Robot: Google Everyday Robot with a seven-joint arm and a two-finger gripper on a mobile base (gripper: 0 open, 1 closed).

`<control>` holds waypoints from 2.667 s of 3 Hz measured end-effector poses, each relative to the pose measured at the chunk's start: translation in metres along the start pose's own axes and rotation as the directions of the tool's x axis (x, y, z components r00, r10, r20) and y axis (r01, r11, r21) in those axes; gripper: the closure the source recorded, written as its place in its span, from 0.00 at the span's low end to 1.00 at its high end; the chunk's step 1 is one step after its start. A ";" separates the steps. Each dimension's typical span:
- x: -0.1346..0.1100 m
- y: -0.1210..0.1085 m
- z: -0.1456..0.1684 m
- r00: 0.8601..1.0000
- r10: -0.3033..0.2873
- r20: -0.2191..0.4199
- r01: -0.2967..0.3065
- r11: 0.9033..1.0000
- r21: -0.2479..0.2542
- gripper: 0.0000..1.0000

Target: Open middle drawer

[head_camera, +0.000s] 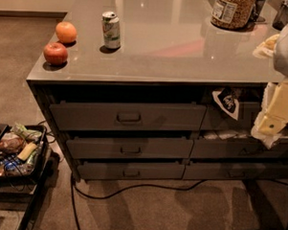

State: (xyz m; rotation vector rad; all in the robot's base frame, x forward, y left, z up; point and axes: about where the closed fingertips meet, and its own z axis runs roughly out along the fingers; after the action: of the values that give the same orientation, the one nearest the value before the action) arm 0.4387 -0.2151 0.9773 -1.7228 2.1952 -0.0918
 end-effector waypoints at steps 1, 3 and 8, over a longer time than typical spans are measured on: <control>0.004 0.014 0.008 0.995 -0.034 0.098 0.031 0.999 0.026 0.00; 0.003 0.022 0.027 0.942 -0.094 0.322 0.059 0.992 0.116 0.00; 0.005 0.063 0.170 0.904 -0.143 0.403 0.106 0.988 0.114 0.00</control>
Offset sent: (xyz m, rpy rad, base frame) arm -0.0188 0.0218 -0.0683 0.4562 -0.3055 0.3176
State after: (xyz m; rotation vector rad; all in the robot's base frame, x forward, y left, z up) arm 0.4316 -0.1760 0.7999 -1.6538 1.7500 0.1295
